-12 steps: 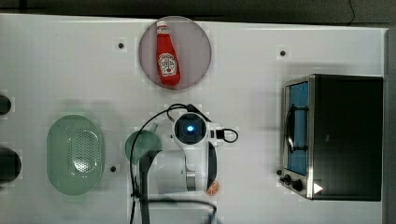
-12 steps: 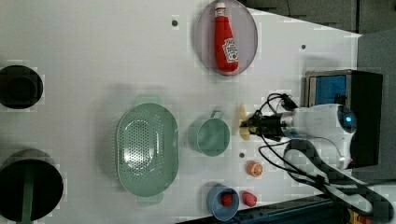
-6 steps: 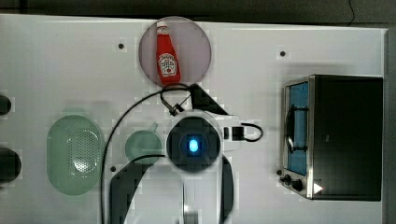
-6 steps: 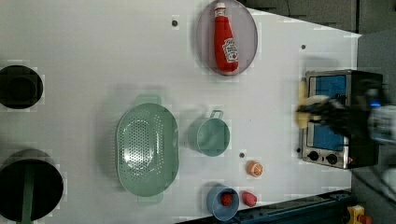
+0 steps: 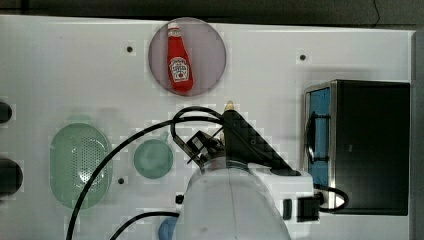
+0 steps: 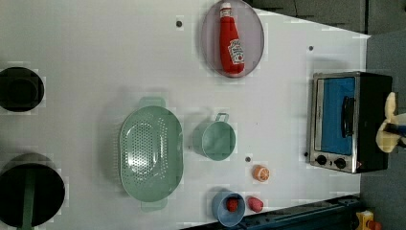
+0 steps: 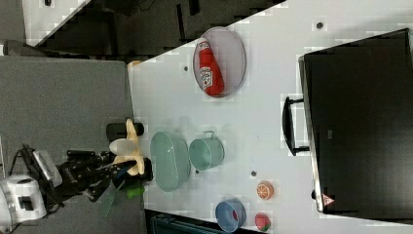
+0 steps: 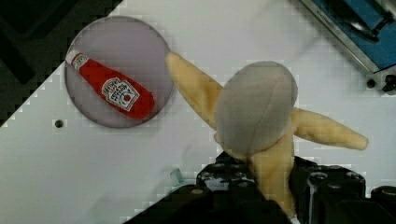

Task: Pick banana from table and place on oven.

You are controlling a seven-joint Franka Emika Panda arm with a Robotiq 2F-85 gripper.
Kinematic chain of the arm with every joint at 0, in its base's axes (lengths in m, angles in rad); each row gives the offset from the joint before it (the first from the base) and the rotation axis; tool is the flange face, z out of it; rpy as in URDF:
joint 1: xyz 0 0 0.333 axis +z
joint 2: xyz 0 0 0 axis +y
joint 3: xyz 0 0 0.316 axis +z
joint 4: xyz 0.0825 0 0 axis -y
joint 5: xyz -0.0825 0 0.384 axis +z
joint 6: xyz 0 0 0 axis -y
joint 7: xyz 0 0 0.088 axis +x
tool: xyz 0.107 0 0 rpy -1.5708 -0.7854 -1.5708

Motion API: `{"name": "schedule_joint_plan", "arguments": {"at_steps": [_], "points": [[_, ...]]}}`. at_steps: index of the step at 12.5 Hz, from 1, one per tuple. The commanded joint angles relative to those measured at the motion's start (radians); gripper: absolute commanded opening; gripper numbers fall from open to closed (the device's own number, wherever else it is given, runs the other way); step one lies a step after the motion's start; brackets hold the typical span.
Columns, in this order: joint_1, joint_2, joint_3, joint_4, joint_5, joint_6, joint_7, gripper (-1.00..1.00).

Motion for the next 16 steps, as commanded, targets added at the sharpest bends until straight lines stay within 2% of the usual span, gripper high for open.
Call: {"name": "schedule_joint_plan", "arguments": {"at_steps": [1,6,10,12,16], "points": [[-0.015,0.066,-0.101,-0.004,0.018,-0.056,-0.047,-0.50],[-0.038,0.177,-0.376,0.010,-0.004,0.006,-0.385,-0.50],[-0.038,0.341,-0.567,0.044,-0.004,0.234,-0.778,-0.50],[-0.039,0.428,-0.629,0.084,-0.004,0.309,-0.930,-0.50],[-0.040,0.573,-0.685,0.182,0.002,0.318,-1.067,-0.50]]}}
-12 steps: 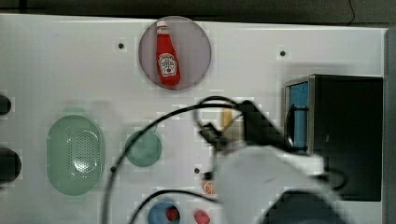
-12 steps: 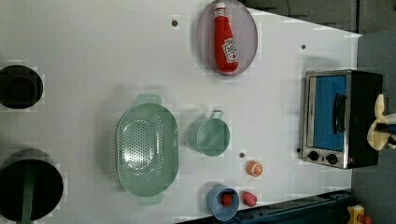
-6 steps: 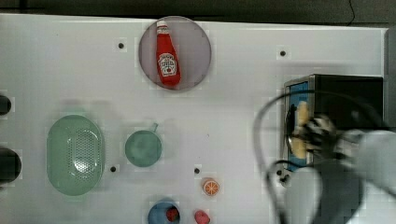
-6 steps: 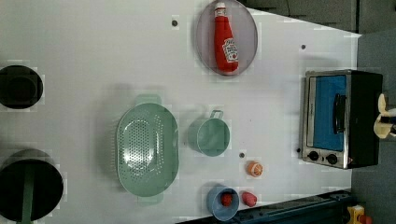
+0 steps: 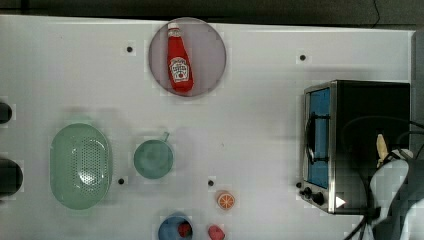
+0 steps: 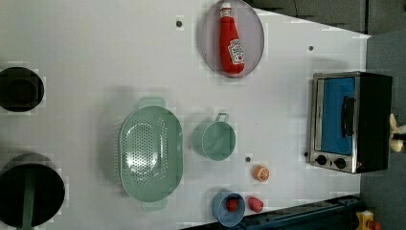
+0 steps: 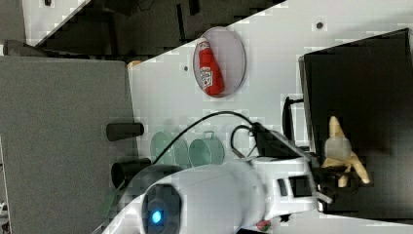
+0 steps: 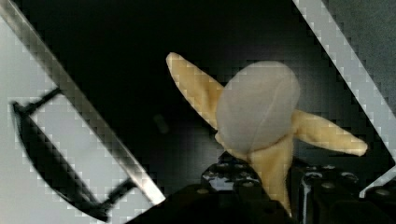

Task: Pick banana from table and place on oven.

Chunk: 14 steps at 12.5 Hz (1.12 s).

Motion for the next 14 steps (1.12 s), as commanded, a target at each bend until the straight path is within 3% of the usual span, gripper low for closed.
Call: {"name": "schedule_joint_plan", "arguments": {"at_steps": [1,2,8,9,11,14], "points": [[0.031,0.019,0.022,0.101,0.004,-0.001,-0.167,-0.50],[0.030,0.030,0.022,0.109,0.006,0.000,-0.173,-0.44],[0.030,0.029,0.029,0.120,0.021,-0.001,-0.173,0.88],[0.034,0.023,0.033,0.129,0.021,-0.002,-0.173,1.00],[0.048,-0.002,0.045,0.163,0.016,-0.036,-0.173,1.00],[0.084,-0.087,0.091,0.235,-0.003,-0.255,-0.074,1.00]]}}
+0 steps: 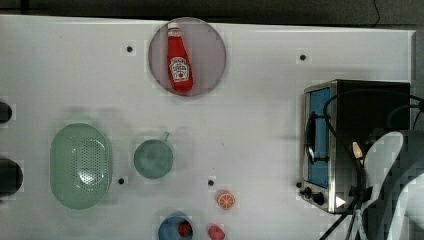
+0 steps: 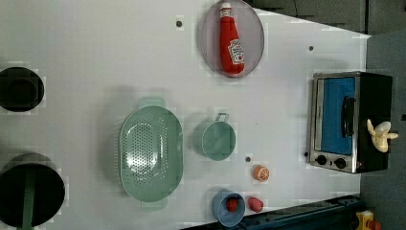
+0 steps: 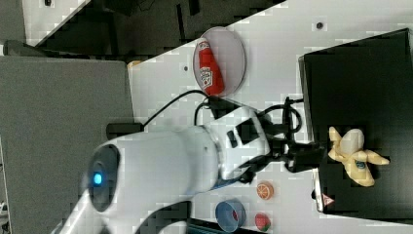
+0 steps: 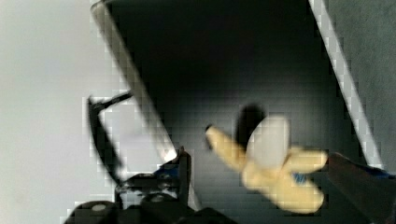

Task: Pick banana from table and place on oven.

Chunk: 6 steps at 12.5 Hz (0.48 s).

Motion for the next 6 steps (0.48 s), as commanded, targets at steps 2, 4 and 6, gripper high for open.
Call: {"name": "schedule_joint_plan", "arguments": {"at_steps": [2,4,6], "points": [[0.060,-0.161,0.111,0.121,-0.020,-0.293,0.284,1.00],[0.071,-0.223,0.213,0.122,-0.025,-0.366,0.527,1.00],[0.073,-0.269,0.328,0.114,-0.026,-0.372,0.725,1.00]]}}
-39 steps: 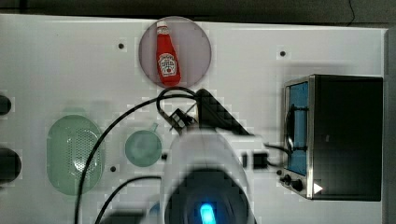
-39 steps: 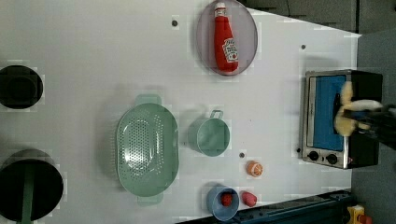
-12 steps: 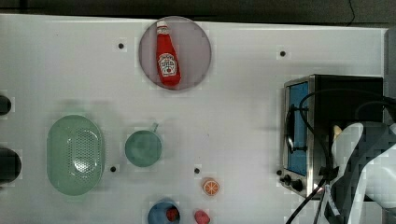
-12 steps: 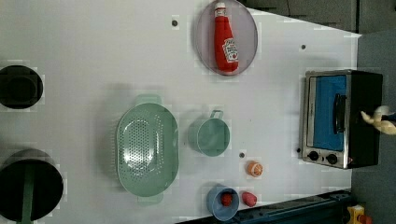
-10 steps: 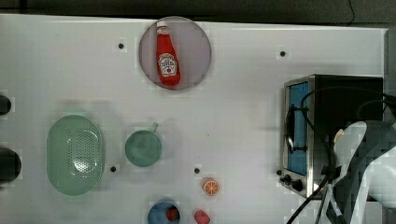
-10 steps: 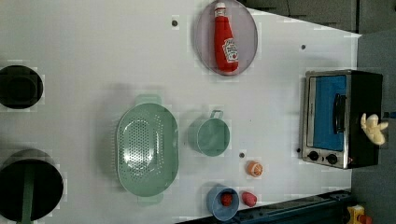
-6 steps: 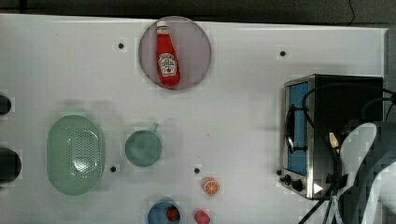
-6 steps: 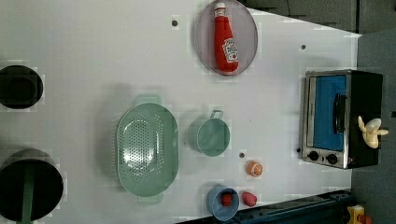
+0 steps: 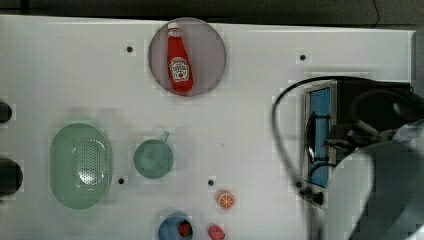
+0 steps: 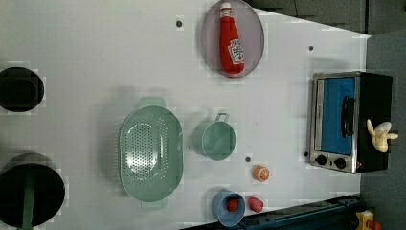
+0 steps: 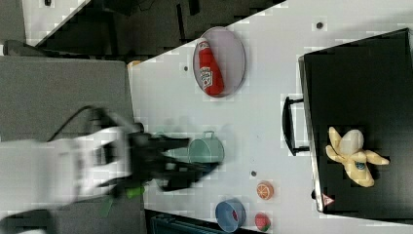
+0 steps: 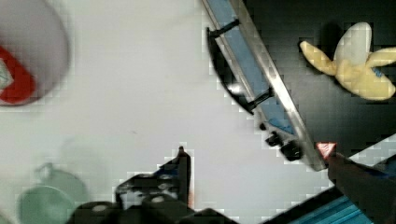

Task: Pick banana from table and place on oven.

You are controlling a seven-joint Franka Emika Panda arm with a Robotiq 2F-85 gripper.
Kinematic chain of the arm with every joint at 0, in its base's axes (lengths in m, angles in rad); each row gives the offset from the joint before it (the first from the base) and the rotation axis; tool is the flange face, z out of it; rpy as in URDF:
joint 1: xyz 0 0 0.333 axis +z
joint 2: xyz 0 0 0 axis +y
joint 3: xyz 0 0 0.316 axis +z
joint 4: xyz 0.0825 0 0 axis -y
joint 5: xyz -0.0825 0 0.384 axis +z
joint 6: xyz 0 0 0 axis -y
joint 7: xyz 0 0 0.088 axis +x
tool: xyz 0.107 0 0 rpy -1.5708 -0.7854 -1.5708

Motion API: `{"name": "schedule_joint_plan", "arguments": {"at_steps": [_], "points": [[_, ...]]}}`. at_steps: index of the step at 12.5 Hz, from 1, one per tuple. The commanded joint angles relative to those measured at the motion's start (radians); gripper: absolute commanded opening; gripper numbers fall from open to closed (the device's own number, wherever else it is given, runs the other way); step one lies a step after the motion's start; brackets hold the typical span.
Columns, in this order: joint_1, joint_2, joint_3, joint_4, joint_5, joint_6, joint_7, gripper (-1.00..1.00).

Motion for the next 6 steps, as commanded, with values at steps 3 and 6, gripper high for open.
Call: {"name": "schedule_joint_plan", "arguments": {"at_steps": [3,6], "points": [[0.022,-0.089,0.241,-0.004,0.006,-0.030,0.585,1.00],[0.022,-0.138,0.293,-0.053,0.007,-0.062,0.794,1.00]]}}
